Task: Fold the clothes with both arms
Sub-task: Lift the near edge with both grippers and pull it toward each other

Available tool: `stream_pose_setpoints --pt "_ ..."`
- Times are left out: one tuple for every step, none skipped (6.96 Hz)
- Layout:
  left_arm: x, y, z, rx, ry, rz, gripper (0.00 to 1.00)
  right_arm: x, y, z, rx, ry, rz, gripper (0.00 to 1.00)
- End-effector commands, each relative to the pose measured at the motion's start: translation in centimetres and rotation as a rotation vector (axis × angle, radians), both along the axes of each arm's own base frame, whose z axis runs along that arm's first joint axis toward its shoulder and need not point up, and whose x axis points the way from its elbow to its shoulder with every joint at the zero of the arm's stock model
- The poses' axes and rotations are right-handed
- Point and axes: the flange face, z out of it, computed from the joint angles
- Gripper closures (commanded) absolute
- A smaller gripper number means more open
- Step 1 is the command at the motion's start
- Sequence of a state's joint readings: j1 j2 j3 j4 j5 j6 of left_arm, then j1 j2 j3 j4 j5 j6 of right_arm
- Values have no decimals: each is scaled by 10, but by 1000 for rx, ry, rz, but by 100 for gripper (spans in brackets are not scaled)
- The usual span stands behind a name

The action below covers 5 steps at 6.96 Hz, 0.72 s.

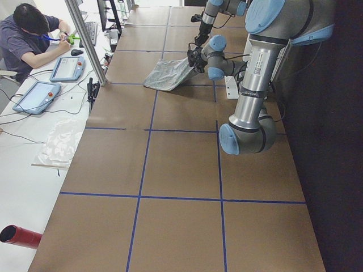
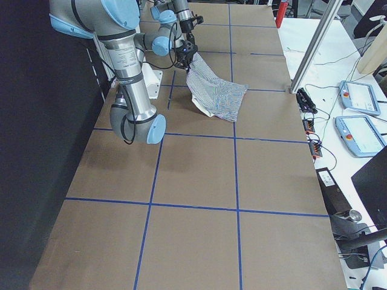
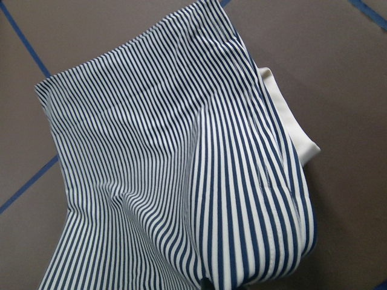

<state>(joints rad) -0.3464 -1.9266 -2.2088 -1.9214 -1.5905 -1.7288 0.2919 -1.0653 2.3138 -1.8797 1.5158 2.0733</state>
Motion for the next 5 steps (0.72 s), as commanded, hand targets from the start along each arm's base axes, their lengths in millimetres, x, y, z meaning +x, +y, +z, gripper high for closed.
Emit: stream_pose_setpoints --pt "-44 25 -32 -48 -43 49 100 19 24 -11 1 -20 -29 100" --pt "-14 17 -31 -45 -77 58 100 5 20 -2 -5 14 -24 100" --pt "29 -5 -35 -38 -124 44 100 -13 14 8 -10 57 -17 100" --pt "40 -33 -44 -2 -148 18 100 -16 13 12 -8 71 -18 100" --pt "42 -61 -45 13 -174 -15 100 -32 6 23 -5 112 0 100"
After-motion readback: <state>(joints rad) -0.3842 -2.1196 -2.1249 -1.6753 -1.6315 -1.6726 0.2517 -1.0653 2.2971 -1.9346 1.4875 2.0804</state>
